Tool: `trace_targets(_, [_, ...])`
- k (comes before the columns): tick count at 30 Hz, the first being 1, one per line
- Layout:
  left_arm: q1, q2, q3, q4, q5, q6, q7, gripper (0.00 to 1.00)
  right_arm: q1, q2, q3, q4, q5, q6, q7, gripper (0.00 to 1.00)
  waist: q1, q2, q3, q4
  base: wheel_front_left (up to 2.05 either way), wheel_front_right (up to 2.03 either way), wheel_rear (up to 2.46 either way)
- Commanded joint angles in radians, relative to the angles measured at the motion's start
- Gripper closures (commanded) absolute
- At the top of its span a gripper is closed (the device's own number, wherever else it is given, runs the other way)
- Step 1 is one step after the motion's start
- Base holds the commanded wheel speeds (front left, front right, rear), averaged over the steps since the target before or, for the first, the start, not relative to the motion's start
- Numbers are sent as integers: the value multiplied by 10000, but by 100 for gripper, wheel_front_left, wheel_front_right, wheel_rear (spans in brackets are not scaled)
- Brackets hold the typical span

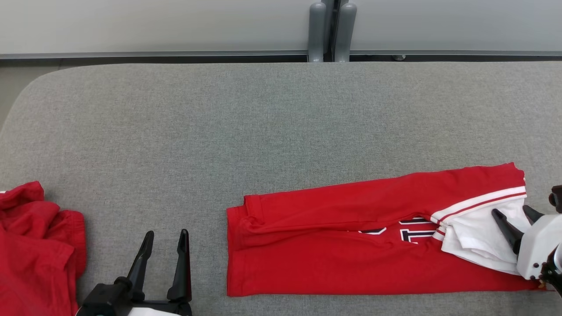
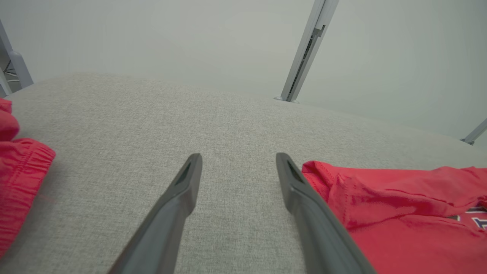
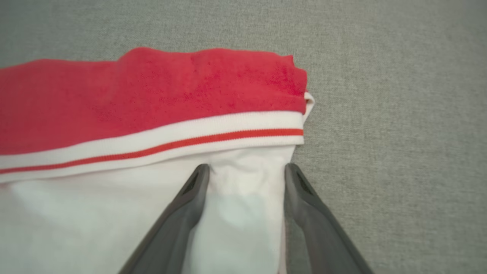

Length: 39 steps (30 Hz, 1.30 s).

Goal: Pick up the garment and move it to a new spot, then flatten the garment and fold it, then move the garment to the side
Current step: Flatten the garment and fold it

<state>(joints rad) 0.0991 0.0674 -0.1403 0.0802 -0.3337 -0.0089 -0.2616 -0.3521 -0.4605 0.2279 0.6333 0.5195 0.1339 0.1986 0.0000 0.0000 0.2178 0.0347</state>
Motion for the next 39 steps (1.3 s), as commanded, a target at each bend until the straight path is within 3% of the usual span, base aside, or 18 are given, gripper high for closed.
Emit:
trace_targets(1, [124,-22,115,30,122,-78,-44,0,258,-165,-68,169,33,-56,135,0,0,0,-16,3,0,0,0])
trace_targets(8, [94,-126,440,62,251,-275,-44,0,533,-112,-113,-39,220,-41,511,0,0,0,16,-50,0,0,0])
trace_targets(15, [-96,-155,561,136,283,-377,-44,0,559,478,751,-423,1081,5,1264,0,0,0,129,-55,0,0,0])
trace_targets(16, [-101,-146,552,154,248,-374,-44,0,548,585,935,-564,1368,18,1364,11,0,0,128,-42,0,0,0])
trace_targets(17, [-105,-149,527,166,205,-359,-43,0,540,688,1046,-764,1751,31,1364,75,0,0,125,-26,0,0,0])
trace_targets(18, [-116,-150,503,174,174,-343,-43,0,550,711,1160,-960,2157,31,1388,100,0,0,118,-6,0,0,0])
trace_targets(25, [41,-156,531,170,45,-259,-45,0,713,-507,548,-1318,4541,-25,1346,100,0,0,-140,90,0,0,0])
trace_targets(31, [202,-154,693,116,-12,-207,-43,0,899,-2121,-698,-701,4969,-34,1248,100,0,0,-416,86,0,0,0])
trace_targets(36, [378,-153,735,119,-36,-197,-43,0,999,-2914,-1473,-449,4989,-33,1198,100,0,0,-609,54,0,0,0])
trace_targets(39, [473,-152,796,72,-72,-203,-45,0,1206,-3152,-1479,-1286,4977,-22,1377,100,0,0,-778,-8,0,0,0])
